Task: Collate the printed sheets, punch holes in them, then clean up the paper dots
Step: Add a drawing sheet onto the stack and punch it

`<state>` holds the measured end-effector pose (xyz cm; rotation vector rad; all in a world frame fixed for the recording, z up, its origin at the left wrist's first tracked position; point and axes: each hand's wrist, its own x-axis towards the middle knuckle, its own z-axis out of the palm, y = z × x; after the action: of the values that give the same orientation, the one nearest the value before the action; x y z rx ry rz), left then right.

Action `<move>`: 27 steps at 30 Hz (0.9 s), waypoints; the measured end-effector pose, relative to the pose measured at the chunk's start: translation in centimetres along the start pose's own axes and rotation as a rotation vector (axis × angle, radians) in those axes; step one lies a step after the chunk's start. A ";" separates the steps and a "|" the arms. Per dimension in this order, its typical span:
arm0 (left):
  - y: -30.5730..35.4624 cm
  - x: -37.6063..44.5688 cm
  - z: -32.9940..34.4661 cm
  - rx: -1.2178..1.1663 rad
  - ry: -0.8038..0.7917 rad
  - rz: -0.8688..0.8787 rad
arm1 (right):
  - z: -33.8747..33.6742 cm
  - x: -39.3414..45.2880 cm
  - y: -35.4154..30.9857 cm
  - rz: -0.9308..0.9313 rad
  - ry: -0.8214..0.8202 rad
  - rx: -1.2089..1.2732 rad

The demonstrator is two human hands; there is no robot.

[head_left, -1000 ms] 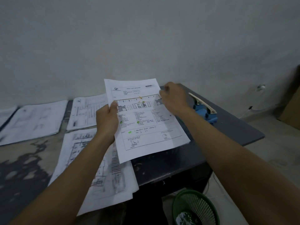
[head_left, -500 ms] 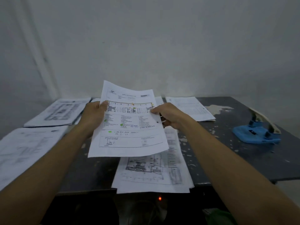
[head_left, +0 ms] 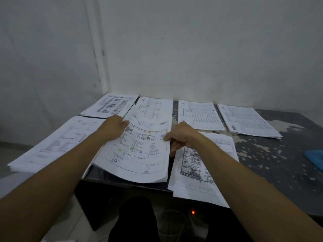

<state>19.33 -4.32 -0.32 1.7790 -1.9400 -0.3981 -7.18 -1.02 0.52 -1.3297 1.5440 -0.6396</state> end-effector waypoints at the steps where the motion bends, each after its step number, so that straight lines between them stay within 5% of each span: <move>1: -0.3 0.0 0.4 0.019 -0.025 0.012 | 0.4 0.1 0.1 0.021 -0.008 -0.020; 10: -2.0 0.7 2.7 0.300 -0.058 -0.016 | 1.1 0.7 0.1 0.177 -0.074 -0.245; 18: -0.7 1.8 1.0 0.752 0.027 0.095 | 1.0 1.8 -2.2 0.069 0.017 -0.520; 27: 0.4 8.6 1.1 0.617 0.069 0.125 | -1.0 6.3 -5.1 0.079 0.063 -0.628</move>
<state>17.99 -12.85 0.22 1.9663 -2.2646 0.3431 -5.43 -8.58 3.26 -1.7000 1.9273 -0.1393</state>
